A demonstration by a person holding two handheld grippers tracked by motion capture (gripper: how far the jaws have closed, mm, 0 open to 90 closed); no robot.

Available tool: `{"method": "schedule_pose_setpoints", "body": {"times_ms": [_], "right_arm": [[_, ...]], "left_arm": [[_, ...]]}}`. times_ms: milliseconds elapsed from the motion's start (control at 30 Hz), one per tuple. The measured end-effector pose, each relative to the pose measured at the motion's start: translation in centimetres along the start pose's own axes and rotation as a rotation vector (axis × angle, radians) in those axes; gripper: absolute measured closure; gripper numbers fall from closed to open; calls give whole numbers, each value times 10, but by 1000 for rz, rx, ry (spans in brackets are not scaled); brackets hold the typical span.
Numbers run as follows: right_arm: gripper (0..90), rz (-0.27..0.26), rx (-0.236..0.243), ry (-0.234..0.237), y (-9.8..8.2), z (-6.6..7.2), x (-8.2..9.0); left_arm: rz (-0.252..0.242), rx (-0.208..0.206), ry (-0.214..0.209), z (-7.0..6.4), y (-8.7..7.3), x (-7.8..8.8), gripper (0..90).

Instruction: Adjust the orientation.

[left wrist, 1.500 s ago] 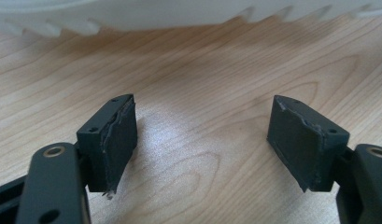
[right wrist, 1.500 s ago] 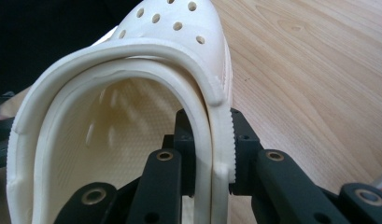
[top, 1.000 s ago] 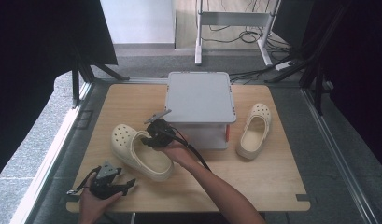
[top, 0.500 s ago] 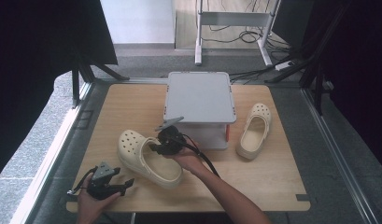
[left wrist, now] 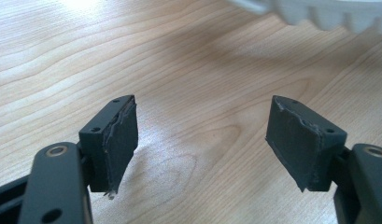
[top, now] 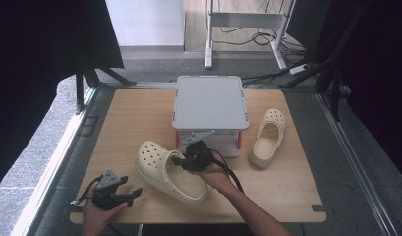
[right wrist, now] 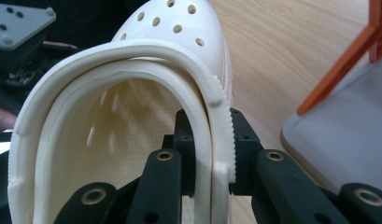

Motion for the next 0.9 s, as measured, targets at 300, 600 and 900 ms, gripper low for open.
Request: {"method": "schedule_pose_setpoints", "body": {"times_ms": [300, 600, 900], "right_arm": [[779, 5, -25, -11, -29, -8, 16], [779, 8, -55, -36, -62, -15, 29], [778, -4, -128, -113, -86, -25, 41]], "left_arm": [[4, -2, -5, -3, 1, -2, 256], [9, -5, -12, -5, 1, -4, 257], [11, -10, -13, -8, 2, -6, 257]]}}
Point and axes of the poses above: each handheld gripper's, and its own axes: x roughly backward along the jaws, y roughly out of its top, z roughly to its left, the point moved 5 cm from there along -x, roughly forward along the jaws, and after that the axes turned 2 degrees about y, right-handed, at the moved point
